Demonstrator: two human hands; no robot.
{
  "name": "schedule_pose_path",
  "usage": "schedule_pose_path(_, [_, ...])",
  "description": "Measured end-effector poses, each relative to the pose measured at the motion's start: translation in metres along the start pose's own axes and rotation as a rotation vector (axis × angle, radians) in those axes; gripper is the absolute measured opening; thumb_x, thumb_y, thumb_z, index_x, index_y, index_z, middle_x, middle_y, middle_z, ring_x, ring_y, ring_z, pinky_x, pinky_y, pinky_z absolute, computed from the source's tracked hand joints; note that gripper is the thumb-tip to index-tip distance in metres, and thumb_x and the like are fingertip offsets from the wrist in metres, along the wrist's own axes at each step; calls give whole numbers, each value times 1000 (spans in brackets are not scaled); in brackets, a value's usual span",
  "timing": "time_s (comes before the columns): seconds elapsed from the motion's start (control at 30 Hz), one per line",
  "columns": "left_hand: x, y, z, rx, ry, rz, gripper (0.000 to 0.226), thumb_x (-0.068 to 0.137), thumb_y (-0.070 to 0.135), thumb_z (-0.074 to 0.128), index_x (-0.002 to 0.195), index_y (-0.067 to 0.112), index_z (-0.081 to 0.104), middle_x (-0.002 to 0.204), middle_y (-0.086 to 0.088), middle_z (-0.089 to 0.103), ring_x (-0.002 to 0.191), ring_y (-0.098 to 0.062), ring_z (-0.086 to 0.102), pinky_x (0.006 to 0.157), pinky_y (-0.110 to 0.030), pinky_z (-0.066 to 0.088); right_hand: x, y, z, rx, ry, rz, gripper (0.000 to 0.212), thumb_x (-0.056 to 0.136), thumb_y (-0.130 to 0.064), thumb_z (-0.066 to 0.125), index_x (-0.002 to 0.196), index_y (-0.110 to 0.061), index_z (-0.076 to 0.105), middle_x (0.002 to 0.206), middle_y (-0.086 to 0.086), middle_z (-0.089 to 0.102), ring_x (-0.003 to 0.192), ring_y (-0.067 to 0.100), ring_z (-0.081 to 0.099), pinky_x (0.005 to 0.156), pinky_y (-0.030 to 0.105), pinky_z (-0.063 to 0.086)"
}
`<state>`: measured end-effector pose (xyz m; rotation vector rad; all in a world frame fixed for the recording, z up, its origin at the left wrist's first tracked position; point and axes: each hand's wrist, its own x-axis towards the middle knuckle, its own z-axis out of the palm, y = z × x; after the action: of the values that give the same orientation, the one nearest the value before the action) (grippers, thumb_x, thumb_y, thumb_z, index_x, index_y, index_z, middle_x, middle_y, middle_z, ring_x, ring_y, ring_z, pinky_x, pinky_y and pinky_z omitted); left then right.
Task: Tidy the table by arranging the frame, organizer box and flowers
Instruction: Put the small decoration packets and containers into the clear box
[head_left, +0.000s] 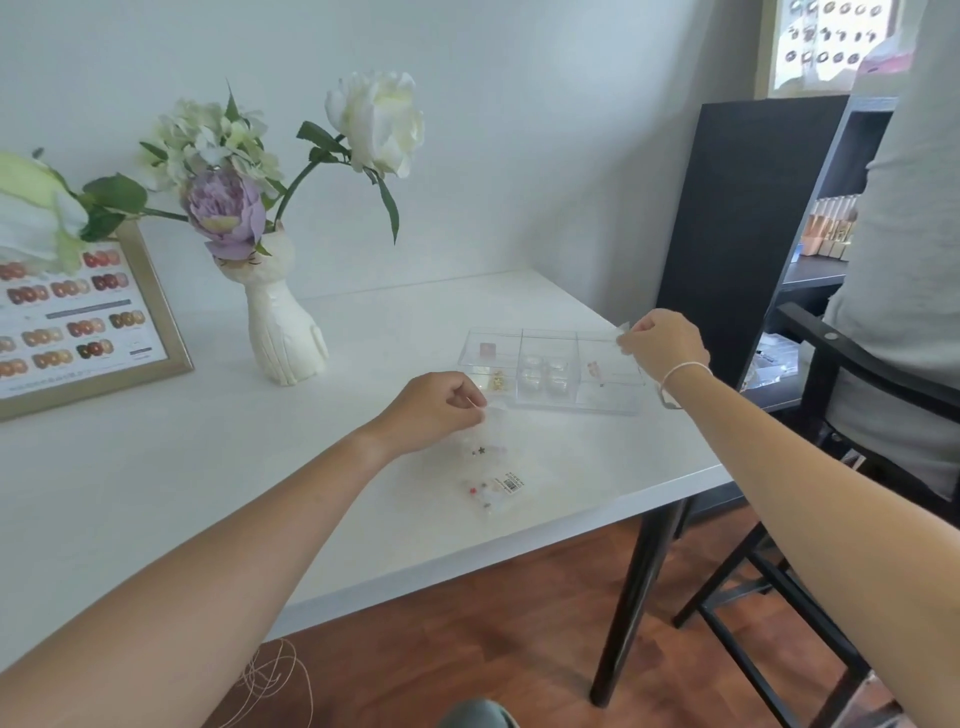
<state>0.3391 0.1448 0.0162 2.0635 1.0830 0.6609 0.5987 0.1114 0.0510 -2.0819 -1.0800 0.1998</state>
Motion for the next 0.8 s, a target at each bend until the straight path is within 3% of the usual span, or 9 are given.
schedule_pose_path(0.13, [-3,1,-5,-71,27,-5,6,81,21,66,85,22,62,76,8,62,66,-3,55,56,-12,40,-9,-2,3,-198,72,-108,19,83,-22,52,93,-16,67,105,9,65,100,32,53,83,37,37])
schedule_pose_path(0.23, [-4,4,-11,-124,66,8,6,81,23,67,81,26,62,78,8,63,68,-3,56,58,-15,40,-30,-8,2,-98,138,-320,17,83,-25,54,88,-17,68,102,4,64,92,23,55,82,37,43])
schedule_pose_path(0.3, [-4,6,-16,-141,99,21,8,81,24,67,79,28,61,79,6,64,69,-2,57,56,-12,41,-51,-10,5,18,-47,-470,7,80,-24,60,78,-20,66,88,-2,64,73,9,53,71,27,42])
schedule_pose_path(0.37, [-5,6,-21,-154,139,31,9,81,23,68,78,29,61,79,5,64,68,-3,56,52,-7,41,-72,-12,8,16,-355,-562,3,78,-28,66,78,-27,64,83,-8,62,66,2,50,62,16,40])
schedule_pose_path(0.5, [-7,6,-29,-181,183,31,7,81,23,67,79,27,62,79,6,64,69,-4,56,52,-10,42,-91,-10,19,-103,-718,-591,32,72,-46,70,102,-38,61,104,-12,56,84,-1,48,71,10,38])
schedule_pose_path(0.63, [-10,4,-34,-185,185,29,7,82,22,67,81,26,62,80,6,64,72,-6,56,57,-17,42,-94,-7,29,-212,-817,-589,50,68,-50,71,115,-37,57,115,-8,49,97,6,39,87,21,33])
schedule_pose_path(0.8, [-10,2,-37,-194,188,32,8,81,21,68,80,26,63,79,5,64,71,-9,56,59,-19,41,-95,-5,33,-229,-801,-589,44,66,-46,75,102,-30,56,97,-10,46,94,10,39,79,24,31])
